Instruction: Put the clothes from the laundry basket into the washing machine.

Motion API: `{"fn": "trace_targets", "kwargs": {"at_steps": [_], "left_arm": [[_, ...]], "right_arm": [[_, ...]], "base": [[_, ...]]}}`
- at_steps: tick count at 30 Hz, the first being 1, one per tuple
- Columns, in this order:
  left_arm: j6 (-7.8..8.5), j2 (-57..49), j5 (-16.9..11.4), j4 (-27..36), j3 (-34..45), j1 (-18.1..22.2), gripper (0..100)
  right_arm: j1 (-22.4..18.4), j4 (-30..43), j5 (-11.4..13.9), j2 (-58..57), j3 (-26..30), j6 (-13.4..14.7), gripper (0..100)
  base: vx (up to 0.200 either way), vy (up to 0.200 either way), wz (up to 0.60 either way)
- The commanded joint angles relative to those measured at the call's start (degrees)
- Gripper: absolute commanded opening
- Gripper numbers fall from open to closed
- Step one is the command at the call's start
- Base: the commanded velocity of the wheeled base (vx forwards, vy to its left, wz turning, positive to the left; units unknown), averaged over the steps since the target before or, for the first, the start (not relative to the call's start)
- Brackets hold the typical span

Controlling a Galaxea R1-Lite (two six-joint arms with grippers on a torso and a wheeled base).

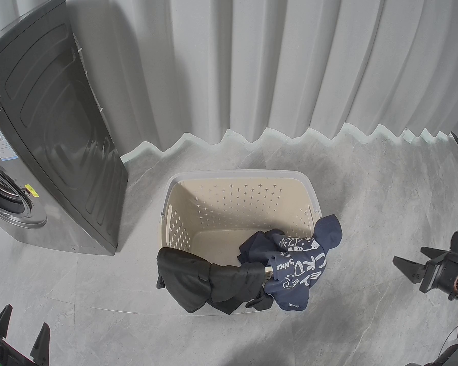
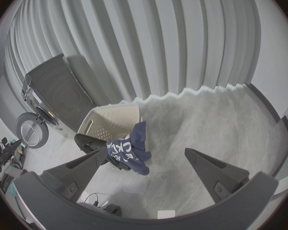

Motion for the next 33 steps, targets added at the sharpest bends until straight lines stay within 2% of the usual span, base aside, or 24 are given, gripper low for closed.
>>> {"fn": "trace_targets", "kwargs": {"at_steps": [1, 8, 14, 17, 20, 22, 24, 27, 33], "left_arm": [[0.1, -0.7, 0.1, 0.0, 0.8, 0.0, 100], [0.18, -0.7, 0.1, 0.0, 0.8, 0.0, 100], [0.1, -0.7, 0.1, 0.0, 0.8, 0.0, 100], [0.18, -0.7, 0.1, 0.0, 0.8, 0.0, 100], [0.18, -0.7, 0.1, 0.0, 0.8, 0.0, 100], [0.18, -0.7, 0.1, 0.0, 0.8, 0.0, 100], [0.18, -0.7, 0.1, 0.0, 0.8, 0.0, 100], [0.27, -0.7, 0.0, 0.0, 0.8, 0.0, 100], [0.27, -0.6, 0.0, 0.0, 0.8, 0.0, 100]], "right_arm": [[3.0, -5.8, 0.7, 15.8, 2.7, 1.0, 100], [3.4, -6.0, 0.9, 18.8, 2.4, 1.1, 100], [6.5, -6.8, 0.8, 24.1, 1.7, 1.1, 100], [8.0, -9.5, 0.8, 26.9, 1.3, 1.3, 100], [10.2, -13.0, 0.3, 30.6, 0.9, 1.4, 100], [12.9, -14.6, -1.6, 33.4, 0.9, 1.5, 100], [14.1, -14.7, -2.4, 35.7, -0.2, 1.8, 100], [14.9, -14.8, -2.7, 39.8, -2.7, 3.8, 100], [16.5, -20.1, -2.8, 47.6, -5.7, 4.4, 100]], "base": [[0.0, 0.0, 0.0], [0.0, 0.0, 0.0], [0.0, 0.0, 0.0], [0.0, 0.0, 0.0], [0.0, 0.0, 0.0], [0.0, 0.0, 0.0], [0.0, 0.0, 0.0], [0.0, 0.0, 0.0], [0.0, 0.0, 0.0]]}}
